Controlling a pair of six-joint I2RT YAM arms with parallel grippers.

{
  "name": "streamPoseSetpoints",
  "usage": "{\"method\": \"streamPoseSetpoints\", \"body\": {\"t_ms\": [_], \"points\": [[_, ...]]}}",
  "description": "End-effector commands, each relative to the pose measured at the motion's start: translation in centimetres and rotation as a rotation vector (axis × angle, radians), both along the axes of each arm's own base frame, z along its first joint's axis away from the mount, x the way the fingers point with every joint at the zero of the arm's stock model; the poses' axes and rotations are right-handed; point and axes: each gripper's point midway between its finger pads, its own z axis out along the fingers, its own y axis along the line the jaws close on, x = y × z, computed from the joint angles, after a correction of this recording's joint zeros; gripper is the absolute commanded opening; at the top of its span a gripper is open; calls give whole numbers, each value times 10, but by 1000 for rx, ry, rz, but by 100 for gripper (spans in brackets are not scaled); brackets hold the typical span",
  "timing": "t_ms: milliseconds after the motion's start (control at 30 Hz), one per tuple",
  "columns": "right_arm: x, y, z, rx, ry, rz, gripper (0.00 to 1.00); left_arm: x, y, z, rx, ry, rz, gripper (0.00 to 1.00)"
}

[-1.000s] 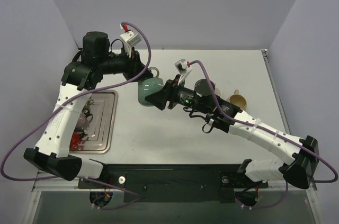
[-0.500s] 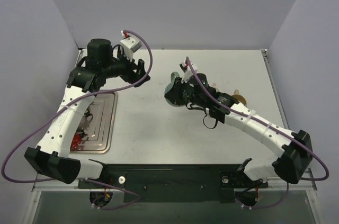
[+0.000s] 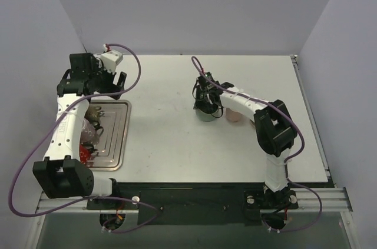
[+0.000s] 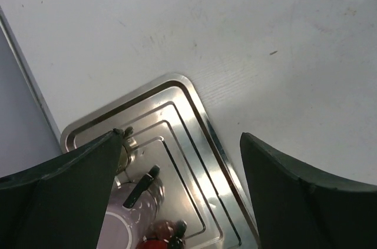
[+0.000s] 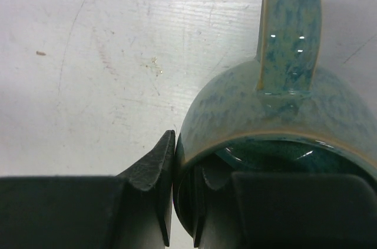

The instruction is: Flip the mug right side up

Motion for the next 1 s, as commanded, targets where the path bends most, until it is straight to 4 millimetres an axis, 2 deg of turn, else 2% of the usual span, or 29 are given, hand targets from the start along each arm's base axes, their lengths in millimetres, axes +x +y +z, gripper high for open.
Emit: {"method": "streamPoseSetpoints", "body": {"t_ms": [0,67,100,133,167,200,233,267,300,333,433,467,500,533,567,667,700,733,833,900,933,967], "points": [[32,3,42,12,-98,-56,0,5,22,-21,69,26,-8,93],[32,2,30,-8,-70,-65,0,1,29,-39,125,56,-39,93],[32,3,25,-9,-57,-66,4,2,32,-43,175,49,-76,93],[31,3,22,-5,-47,-64,18,-1,38,-58,213,78,-76,93],[30,5,21,0,-40,-60,26,0,51,-64,301,86,-87,93],[28,7,22,8,-36,-52,41,-2,57,-78,346,123,-97,94],[28,6,23,9,-37,-48,46,-3,77,-83,450,153,-72,94],[27,4,28,8,-49,-44,54,-3,84,-93,495,188,-75,94],[26,3,31,6,-56,-39,57,-6,100,-95,580,219,-56,94],[24,2,41,10,-74,-29,61,-8,107,-102,610,251,-60,94],[13,0,56,10,-91,24,65,-15,125,-109,738,319,-121,93],[9,-1,69,8,-116,48,69,-17,129,-115,760,344,-136,92],[3,-2,74,1,-116,64,70,-21,131,-118,793,372,-182,91],[-1,-5,83,-6,-136,82,75,-23,131,-121,804,394,-211,86],[-7,-6,84,-19,-133,94,75,-34,129,-126,805,440,-267,83],[-21,-11,105,-31,-172,132,76,-49,125,-134,801,479,-363,81],[-28,-12,104,-42,-166,140,76,-53,124,-137,811,479,-395,79],[-31,-13,112,-37,-182,144,76,-56,125,-141,816,488,-419,77],[-42,-18,120,-47,-201,141,76,-73,130,-150,812,548,-493,75],[-48,-22,123,-52,-211,124,76,-72,139,-157,839,550,-478,77],[-49,-22,125,-54,-220,123,76,-55,152,-154,908,502,-402,78],[-52,-24,124,-59,-220,120,76,-59,157,-167,920,535,-406,78]]}}
